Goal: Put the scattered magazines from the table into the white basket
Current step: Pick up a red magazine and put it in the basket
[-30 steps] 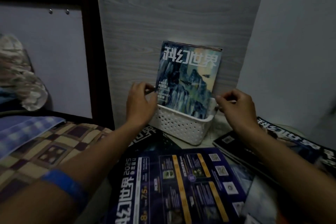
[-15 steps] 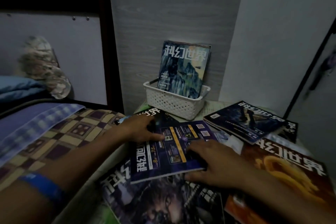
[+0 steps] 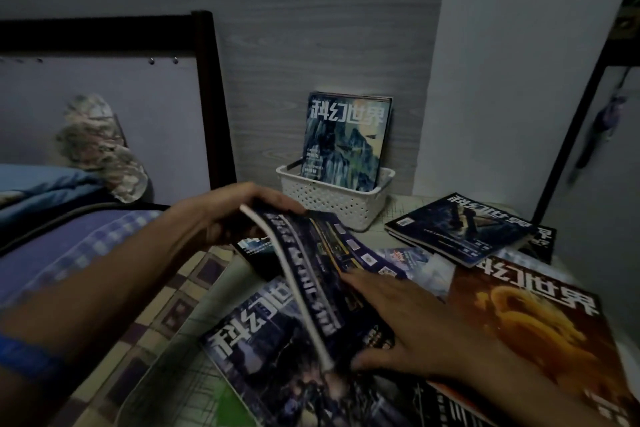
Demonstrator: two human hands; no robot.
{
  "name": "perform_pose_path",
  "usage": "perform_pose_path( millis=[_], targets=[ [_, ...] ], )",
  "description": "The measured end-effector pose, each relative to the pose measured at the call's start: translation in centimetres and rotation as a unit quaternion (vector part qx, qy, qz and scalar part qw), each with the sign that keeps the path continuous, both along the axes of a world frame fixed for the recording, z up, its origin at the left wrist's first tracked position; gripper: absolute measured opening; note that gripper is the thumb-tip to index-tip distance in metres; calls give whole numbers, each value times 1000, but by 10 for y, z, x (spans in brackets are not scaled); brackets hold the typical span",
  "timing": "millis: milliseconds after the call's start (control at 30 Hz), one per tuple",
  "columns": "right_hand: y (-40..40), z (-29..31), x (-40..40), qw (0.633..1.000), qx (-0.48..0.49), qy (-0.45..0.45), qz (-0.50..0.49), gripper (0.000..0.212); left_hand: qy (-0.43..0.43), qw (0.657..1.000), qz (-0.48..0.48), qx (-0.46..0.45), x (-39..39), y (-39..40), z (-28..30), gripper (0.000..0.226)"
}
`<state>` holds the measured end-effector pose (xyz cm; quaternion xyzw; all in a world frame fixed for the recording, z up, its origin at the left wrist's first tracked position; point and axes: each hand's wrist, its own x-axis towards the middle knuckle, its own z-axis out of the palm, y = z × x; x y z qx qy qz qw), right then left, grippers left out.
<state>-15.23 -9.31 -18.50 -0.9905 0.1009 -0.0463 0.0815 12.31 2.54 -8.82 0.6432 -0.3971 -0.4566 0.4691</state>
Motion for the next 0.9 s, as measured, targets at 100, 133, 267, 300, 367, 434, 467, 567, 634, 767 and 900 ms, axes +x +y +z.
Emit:
perform_pose_path(
  millis=[100,133,267,300,367,434,467,567,634,767,900],
  targets=[
    [10,1,1,963,1,-269,2,63,113,986,-2,-119,-22,10,0,32],
    [12,6,3,934,33,-356,-20,52,148,975,4,-167,-29,12,2,33],
    [1,52,16,853,156,-484,-120,13,25,956,70,-284,-31,14,18,28],
    [-3,65,18,833,207,-497,-126,8,-19,950,88,-300,-30,14,23,25],
    [-7,83,23,805,280,-514,-96,4,-64,936,114,-328,-27,12,30,16],
    [-8,84,26,820,287,-487,-87,8,-137,921,155,-330,-23,12,26,9],
    [-8,79,26,837,285,-458,-95,9,-181,916,179,-312,-22,13,20,10],
    [-14,54,21,883,297,-344,-119,26,-249,932,158,-211,-21,17,-17,12],
    [-20,45,19,894,288,-318,-126,34,-272,939,124,-171,-23,19,-43,13],
    [-32,56,27,878,271,-356,-170,28,-236,945,153,-166,-22,10,-53,13],
    [-50,95,46,819,322,-442,-173,19,-195,926,223,-233,-14,-17,-22,12]
  ],
)
